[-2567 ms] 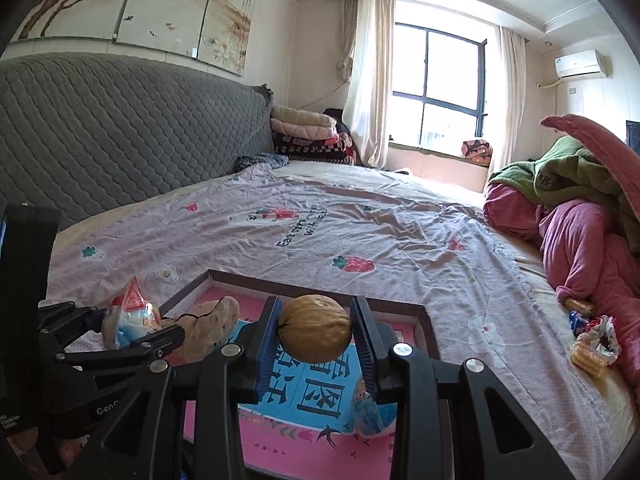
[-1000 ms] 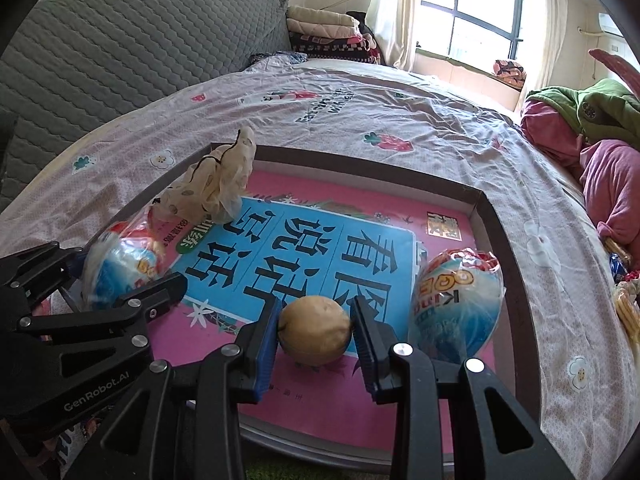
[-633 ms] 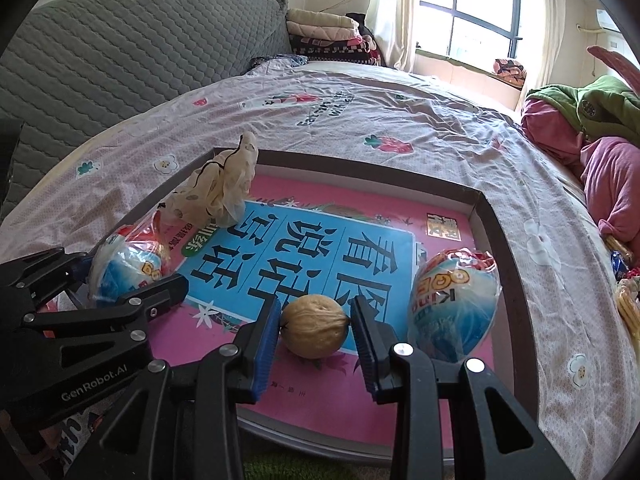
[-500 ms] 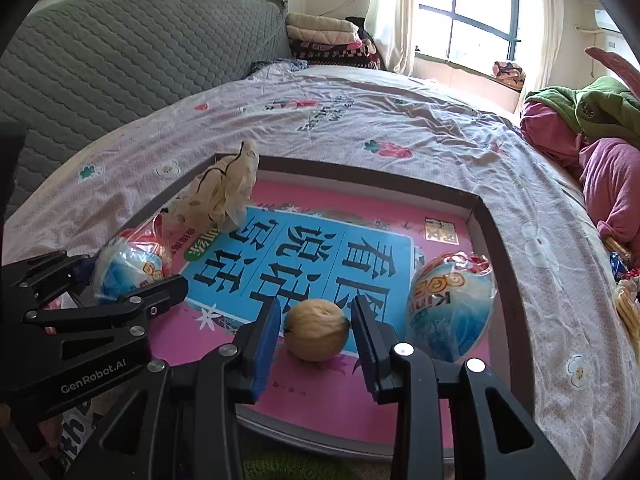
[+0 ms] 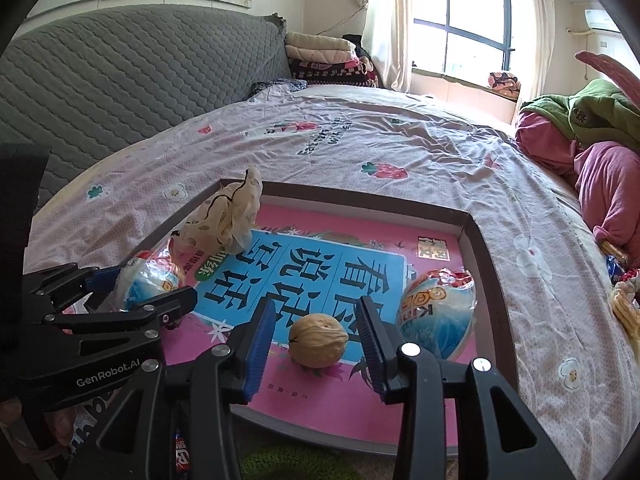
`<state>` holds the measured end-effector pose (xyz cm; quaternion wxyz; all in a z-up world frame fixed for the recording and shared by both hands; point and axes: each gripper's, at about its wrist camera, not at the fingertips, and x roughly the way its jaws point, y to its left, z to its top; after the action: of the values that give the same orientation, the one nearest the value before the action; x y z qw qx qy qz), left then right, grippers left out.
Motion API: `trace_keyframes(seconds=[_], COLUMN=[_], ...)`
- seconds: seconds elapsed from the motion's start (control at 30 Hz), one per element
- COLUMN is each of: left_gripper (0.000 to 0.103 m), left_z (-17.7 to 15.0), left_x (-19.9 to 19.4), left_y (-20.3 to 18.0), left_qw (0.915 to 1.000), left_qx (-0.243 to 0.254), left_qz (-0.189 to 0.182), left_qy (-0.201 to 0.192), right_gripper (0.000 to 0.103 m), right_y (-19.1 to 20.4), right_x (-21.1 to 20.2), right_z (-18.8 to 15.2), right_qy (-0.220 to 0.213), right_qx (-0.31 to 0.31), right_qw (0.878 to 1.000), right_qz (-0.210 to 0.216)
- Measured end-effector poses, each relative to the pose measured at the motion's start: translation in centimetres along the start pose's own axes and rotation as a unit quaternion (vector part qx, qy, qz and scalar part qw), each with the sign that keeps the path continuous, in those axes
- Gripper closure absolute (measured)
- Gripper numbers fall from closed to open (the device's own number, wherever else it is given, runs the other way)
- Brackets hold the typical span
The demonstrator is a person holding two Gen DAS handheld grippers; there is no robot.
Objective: Organize objects
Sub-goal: 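Lower the red-white capsule and the walnut over the tray with both grippers, then open both grippers to release the capsule and walnut into the tray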
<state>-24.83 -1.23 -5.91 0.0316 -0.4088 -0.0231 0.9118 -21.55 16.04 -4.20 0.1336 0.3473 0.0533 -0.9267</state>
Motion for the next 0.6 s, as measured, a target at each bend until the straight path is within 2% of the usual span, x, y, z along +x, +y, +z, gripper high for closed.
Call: trace_keyframes(seconds=[0.3,0.6], left_gripper=[0.036,0.032], left_z=[0.2,0.6], left_x=[-0.9,-3.1], left_y=[0.3,0.7], left_qw=[0.9998,0.9984], left_qx=[-0.004,-0.012], left_qz=[0.002,-0.002], left_qy=[-0.019,-0.055], right_gripper=[0.054,0.048], right_y=[-0.4,-0.8], right_x=[-0.9,-2.4], right_z=[0.2,0.7], right_qy=[-0.022,-0.062], right_qx=[0.008,0.016], right_qw=[1.000,0.998], right_qz=[0.001,-0.008])
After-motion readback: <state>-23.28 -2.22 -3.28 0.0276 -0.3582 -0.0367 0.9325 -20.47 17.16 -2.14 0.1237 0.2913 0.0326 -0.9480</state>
